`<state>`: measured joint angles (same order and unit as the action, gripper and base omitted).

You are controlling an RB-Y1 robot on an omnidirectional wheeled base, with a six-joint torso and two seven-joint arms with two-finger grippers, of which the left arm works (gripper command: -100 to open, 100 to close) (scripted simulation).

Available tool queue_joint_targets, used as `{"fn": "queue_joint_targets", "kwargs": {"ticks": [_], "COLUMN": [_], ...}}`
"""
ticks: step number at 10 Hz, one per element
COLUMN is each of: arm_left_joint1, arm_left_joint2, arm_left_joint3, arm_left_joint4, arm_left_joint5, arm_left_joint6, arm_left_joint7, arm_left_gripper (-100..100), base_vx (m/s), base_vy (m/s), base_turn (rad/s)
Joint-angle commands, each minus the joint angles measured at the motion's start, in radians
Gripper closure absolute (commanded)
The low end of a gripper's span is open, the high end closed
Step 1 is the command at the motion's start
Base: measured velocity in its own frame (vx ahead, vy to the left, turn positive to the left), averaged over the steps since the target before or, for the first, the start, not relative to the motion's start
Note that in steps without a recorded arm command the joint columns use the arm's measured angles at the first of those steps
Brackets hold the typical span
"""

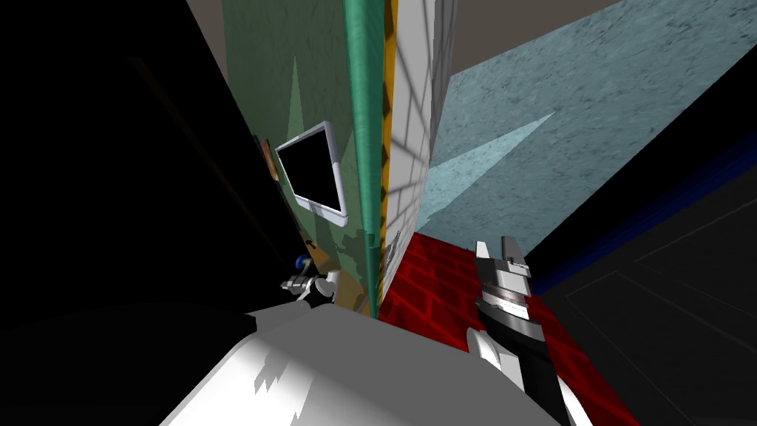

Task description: Push the door open

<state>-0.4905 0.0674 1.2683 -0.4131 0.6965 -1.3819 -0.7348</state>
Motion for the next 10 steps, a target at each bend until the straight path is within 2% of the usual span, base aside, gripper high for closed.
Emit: {"fn": "queue_joint_targets", "kwargs": {"ticks": [1, 3, 6, 10], "arm_left_joint1": [-0.002, -0.002, 0.006, 0.006], "arm_left_joint2": [0.028, 0.028, 0.046, 0.046], "arm_left_joint3": [0.021, 0.021, 0.053, 0.053], "arm_left_joint4": [0.020, 0.020, 0.017, 0.017], "arm_left_joint5": [0.016, 0.016, 0.041, 0.041], "arm_left_joint6": [-0.014, -0.014, -0.025, -0.025], "arm_left_joint7": [0.001, 0.001, -0.007, -0.007], "arm_left_gripper": [100, 100, 100, 100], "base_vx": [-0.024, -0.007, -0.013, -0.002], "base_vy": [0.081, 0.022, 0.036, 0.004], "base_turn": [-0.230, -0.063, -0.103, -0.011]}}
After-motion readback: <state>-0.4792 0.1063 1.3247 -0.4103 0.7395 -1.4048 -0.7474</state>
